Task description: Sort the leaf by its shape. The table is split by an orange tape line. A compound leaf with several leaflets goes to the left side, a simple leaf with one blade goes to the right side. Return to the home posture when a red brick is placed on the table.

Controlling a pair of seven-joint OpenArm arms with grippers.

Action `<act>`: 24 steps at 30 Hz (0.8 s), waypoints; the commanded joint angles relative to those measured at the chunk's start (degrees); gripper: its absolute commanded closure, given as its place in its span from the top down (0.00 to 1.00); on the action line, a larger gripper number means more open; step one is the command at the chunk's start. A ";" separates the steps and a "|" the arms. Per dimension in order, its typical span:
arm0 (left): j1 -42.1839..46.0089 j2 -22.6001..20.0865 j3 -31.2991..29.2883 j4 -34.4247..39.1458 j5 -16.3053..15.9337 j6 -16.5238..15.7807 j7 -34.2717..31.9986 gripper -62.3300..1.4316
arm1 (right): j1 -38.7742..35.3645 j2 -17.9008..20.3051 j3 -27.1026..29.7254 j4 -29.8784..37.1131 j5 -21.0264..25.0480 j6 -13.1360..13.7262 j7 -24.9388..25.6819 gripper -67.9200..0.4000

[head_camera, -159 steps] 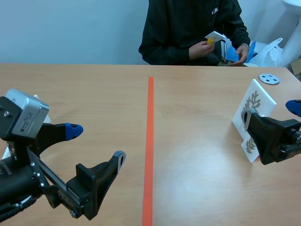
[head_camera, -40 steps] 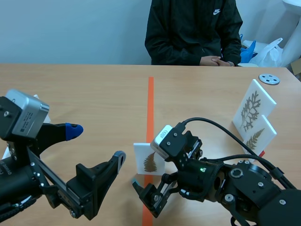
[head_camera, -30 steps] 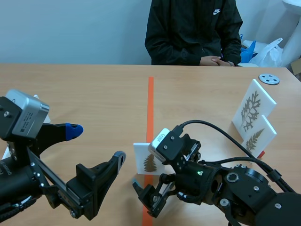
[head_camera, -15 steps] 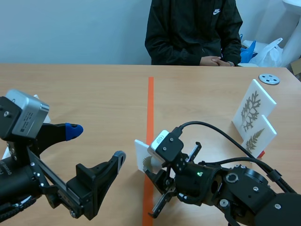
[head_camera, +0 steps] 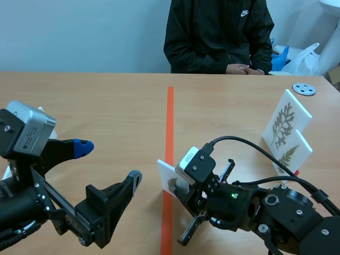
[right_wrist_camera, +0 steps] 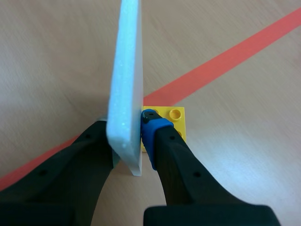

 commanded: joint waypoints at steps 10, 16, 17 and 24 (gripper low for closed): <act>0.28 -0.02 -0.11 1.11 -0.44 0.09 -0.76 1.00 | -1.64 1.09 5.05 12.39 1.55 0.26 -1.20 0.05; 0.28 -0.02 -0.11 1.11 -0.44 0.09 -0.79 1.00 | -7.72 1.07 10.86 19.91 8.37 0.26 -4.33 0.05; 0.28 -0.02 -0.11 1.11 -0.44 0.09 -0.76 1.00 | -8.85 1.07 11.91 20.85 9.66 0.26 -4.81 0.05; 0.28 -0.02 -0.11 1.11 -0.44 0.09 -0.76 1.00 | -15.56 1.05 19.98 23.06 15.74 0.24 -6.29 0.05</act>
